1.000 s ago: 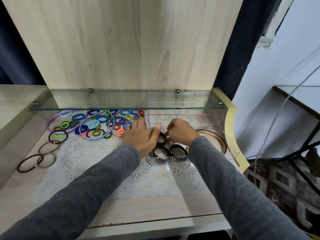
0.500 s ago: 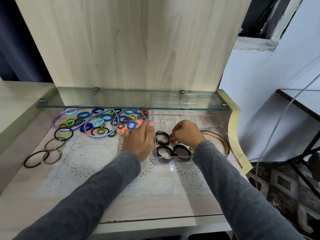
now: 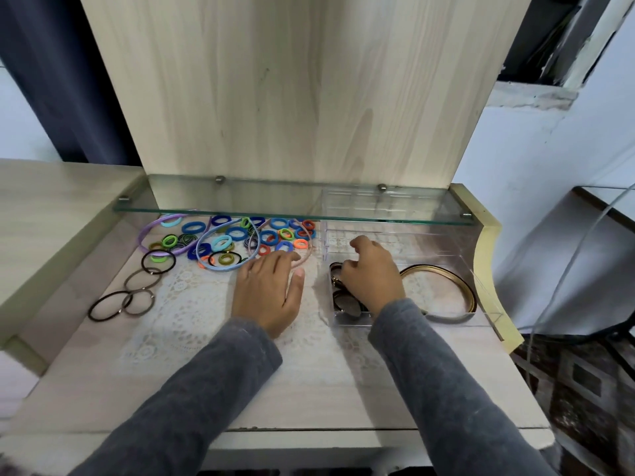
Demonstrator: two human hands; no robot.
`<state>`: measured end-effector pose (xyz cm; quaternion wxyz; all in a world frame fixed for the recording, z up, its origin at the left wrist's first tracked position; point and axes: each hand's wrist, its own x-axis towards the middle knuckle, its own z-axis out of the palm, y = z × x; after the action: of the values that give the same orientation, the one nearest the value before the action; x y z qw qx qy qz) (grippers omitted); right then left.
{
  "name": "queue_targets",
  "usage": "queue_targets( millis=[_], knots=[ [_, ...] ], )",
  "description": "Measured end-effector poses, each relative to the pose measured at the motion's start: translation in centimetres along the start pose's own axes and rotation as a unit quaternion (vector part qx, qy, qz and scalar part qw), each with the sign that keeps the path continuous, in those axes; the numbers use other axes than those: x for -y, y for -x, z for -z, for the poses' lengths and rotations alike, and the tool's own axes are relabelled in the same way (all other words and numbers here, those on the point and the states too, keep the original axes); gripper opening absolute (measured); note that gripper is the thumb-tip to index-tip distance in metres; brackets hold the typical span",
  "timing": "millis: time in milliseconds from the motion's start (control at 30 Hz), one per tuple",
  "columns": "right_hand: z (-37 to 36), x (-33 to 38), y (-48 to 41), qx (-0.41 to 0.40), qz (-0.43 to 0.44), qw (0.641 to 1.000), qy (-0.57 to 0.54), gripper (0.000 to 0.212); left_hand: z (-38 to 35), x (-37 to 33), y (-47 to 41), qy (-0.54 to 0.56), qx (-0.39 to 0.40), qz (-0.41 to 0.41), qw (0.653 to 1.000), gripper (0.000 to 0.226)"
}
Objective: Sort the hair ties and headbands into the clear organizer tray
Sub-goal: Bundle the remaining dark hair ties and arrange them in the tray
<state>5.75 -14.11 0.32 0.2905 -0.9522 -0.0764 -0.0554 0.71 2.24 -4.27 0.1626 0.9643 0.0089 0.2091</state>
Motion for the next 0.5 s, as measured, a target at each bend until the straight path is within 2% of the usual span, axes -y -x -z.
queue_targets(
  millis=[133, 267, 367, 500],
  knots=[
    [-1.9, 3.1, 2.0, 0.013, 0.117, 0.991, 0.062, 0.048, 1.3, 2.5, 1.6, -0.052, -0.003, 0.042, 0.998, 0.059],
    [-4.4, 5.3, 3.5, 0.052, 0.187, 0.976, 0.097, 0.051, 2.6, 4.6, 3.0, -0.103, 0.053, 0.132, 0.984, 0.052],
    [-6.3, 6.2, 4.1, 0.078, 0.209, 0.968, 0.111, 0.049, 3.3, 6.1, 3.6, -0.126, 0.082, 0.192, 0.97, 0.053],
    [-7.9, 6.3, 4.7, 0.09, 0.195, 0.969, 0.121, 0.044, 4.2, 7.4, 4.4, -0.141, 0.087, 0.228, 0.959, 0.058]
  ],
)
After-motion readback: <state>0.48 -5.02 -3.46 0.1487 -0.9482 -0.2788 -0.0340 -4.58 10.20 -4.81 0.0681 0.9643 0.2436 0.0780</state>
